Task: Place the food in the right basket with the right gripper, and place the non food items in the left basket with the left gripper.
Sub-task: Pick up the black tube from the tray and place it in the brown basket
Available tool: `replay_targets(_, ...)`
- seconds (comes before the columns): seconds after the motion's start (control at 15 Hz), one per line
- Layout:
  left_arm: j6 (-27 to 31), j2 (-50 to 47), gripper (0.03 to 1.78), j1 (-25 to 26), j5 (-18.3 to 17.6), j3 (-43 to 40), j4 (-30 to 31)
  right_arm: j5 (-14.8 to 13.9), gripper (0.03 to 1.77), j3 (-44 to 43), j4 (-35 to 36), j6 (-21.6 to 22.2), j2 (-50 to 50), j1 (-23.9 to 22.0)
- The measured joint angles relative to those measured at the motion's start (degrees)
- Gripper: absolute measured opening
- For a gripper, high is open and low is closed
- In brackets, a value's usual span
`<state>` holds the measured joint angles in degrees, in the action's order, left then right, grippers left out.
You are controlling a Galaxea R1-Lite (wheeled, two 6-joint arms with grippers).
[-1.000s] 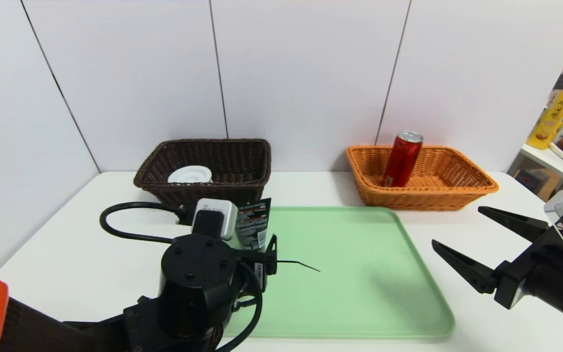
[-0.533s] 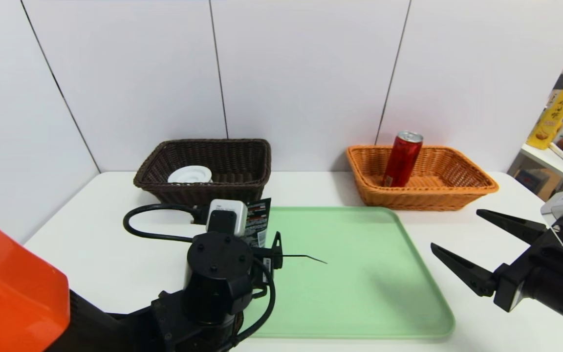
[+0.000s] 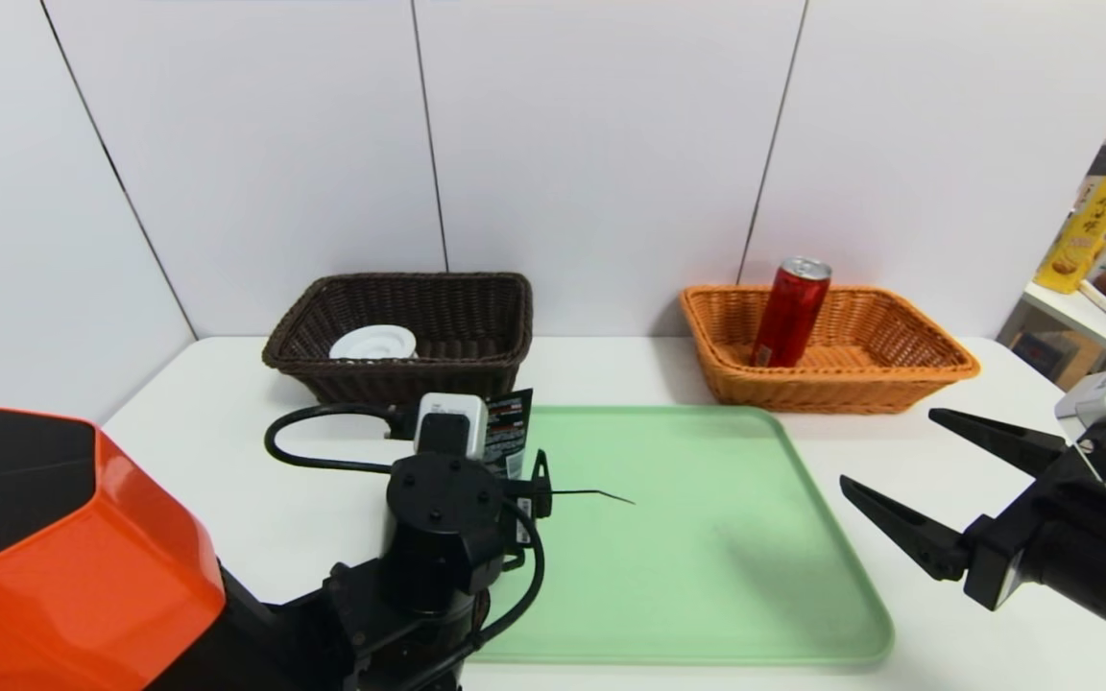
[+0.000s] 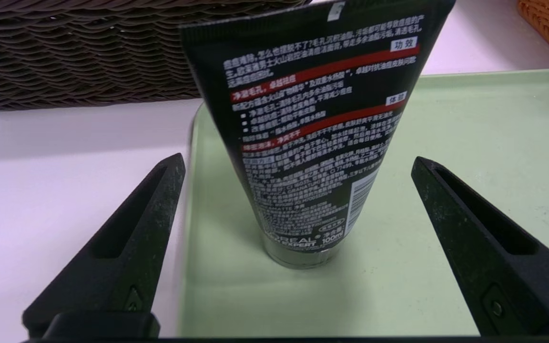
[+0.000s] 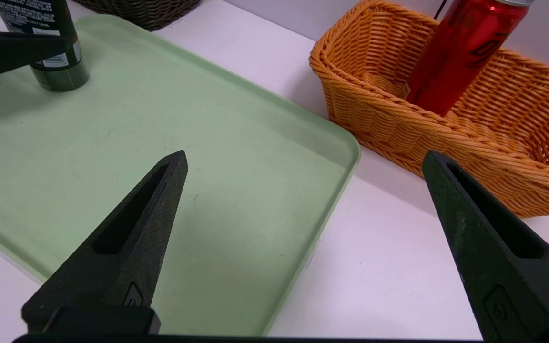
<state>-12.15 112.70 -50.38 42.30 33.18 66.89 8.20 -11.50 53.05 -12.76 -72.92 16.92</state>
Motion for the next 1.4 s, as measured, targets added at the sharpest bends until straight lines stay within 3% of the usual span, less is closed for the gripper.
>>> replay_targets(1.4,3.10,8.17,1.69,5.02,-0.55,9.34,1.27,-0.38,1.69,0.04,-0.05,-0.57,-0.28,0.74)
